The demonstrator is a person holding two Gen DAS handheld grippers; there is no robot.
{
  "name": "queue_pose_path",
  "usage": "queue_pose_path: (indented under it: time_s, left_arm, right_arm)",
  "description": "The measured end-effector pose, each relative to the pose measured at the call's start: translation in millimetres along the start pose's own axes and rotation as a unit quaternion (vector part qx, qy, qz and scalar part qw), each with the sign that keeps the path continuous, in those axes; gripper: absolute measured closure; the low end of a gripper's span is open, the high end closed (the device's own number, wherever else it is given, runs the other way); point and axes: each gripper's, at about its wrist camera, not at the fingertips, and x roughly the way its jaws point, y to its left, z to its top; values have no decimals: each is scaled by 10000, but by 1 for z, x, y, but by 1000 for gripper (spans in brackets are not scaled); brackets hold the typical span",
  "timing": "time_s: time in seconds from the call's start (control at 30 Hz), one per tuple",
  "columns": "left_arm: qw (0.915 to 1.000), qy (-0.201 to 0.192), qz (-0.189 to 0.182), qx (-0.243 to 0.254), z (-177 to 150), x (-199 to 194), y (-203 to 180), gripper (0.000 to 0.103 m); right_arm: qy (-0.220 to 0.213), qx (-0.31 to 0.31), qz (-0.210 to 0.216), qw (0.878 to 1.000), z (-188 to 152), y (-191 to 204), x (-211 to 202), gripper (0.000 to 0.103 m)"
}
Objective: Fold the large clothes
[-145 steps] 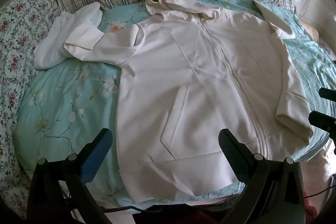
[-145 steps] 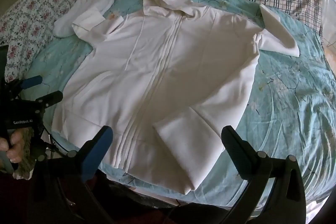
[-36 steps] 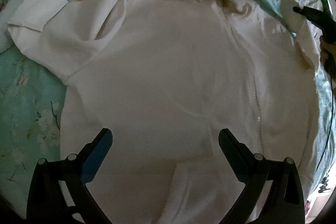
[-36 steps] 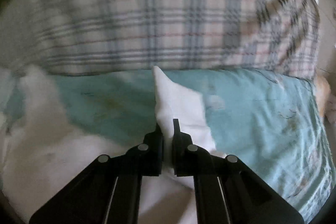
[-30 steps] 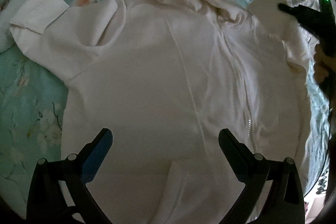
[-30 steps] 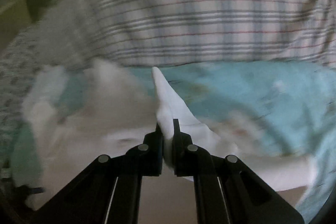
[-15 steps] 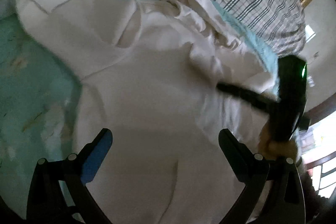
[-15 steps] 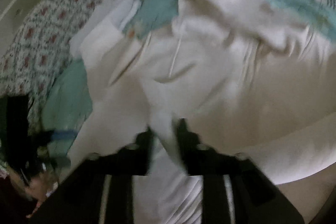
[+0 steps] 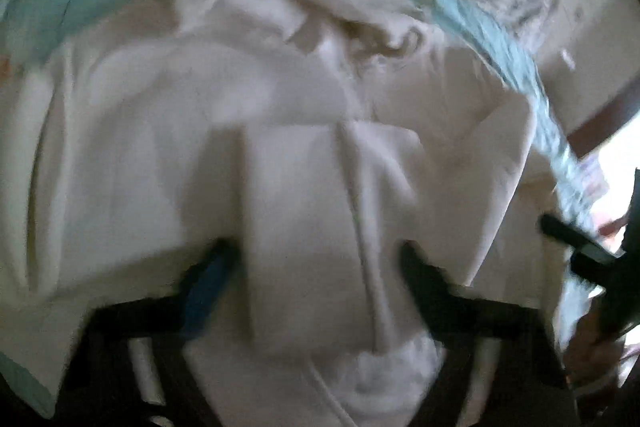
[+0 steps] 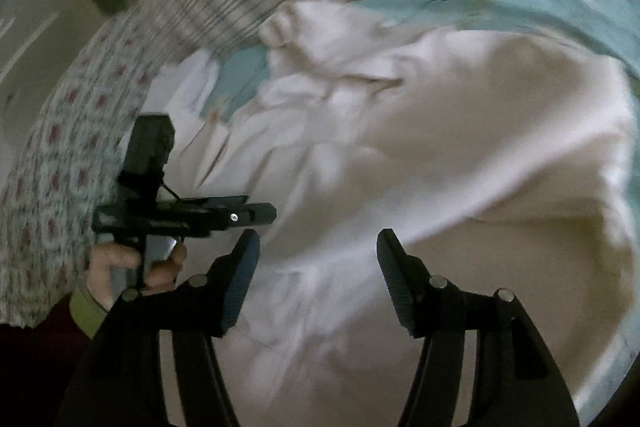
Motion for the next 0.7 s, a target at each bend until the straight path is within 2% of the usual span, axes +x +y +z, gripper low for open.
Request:
queue_pose_path:
  time_s: [0.03, 0.1, 0.13, 0.17, 0.23, 0.27, 0.3, 0.37, 0.43, 0.57, 0.6, 0.63, 0.7]
  left_arm:
    - [9999, -48, 33, 135, 0, -2, -5, 87]
    - [9997, -203, -109, 70, 0, -9, -5, 97]
    - [9989, -455, 55, 24, -2, -20, -2, 101]
    - [9975, -676, 185, -52, -5, -33, 4, 101]
    - [9934, -1007, 210, -517, -11, -59, 30, 101]
    - [9914, -1050, 261, -733, -13, -65, 42, 101]
    - [9901, -1036, 309, -893, -15, -68, 55, 101]
    - [9886, -957, 446, -1075, -19, -69, 71, 101]
    - [9878, -915, 401, -1194, -22, -68, 79, 101]
    - [9854, -915, 353, -1391, -24, -64, 85, 101]
    - [9849, -903, 335, -1437, -23, -63, 86, 101]
    - [9848, -914, 337, -1436, -24, -64, 80, 101]
    - [9857, -891, 404, -1374, -24, -65, 78, 101]
  right_arm:
    - [-100, 90, -94, 9999, -2, -5, -10, 41]
    - [-345, 265, -351, 9984, -7, -16, -31, 41]
    - [-452, 327, -468, 9973, -8, -21, -41, 41]
    - [-574, 398, -633, 9955, -10, -26, -51, 41]
    - [-789, 475, -1149, 9891, -11, -35, -73, 41]
    - [-831, 437, -1412, 9855, -11, -38, -79, 36]
    - [-820, 325, -1862, 9785, -10, -41, -85, 24]
    - [-687, 60, -2489, 9661, -6, -46, -83, 21]
    - [-465, -179, -2706, 9614, 0, -49, -72, 21]
    - [296, -780, -2916, 9529, 7, -48, -24, 21]
    - [517, -1031, -3031, 9460, 6, -47, -8, 21]
    - [531, -1182, -3216, 9380, 4, -46, 0, 21]
    - [595, -1500, -3797, 9109, -1, -54, 8, 23]
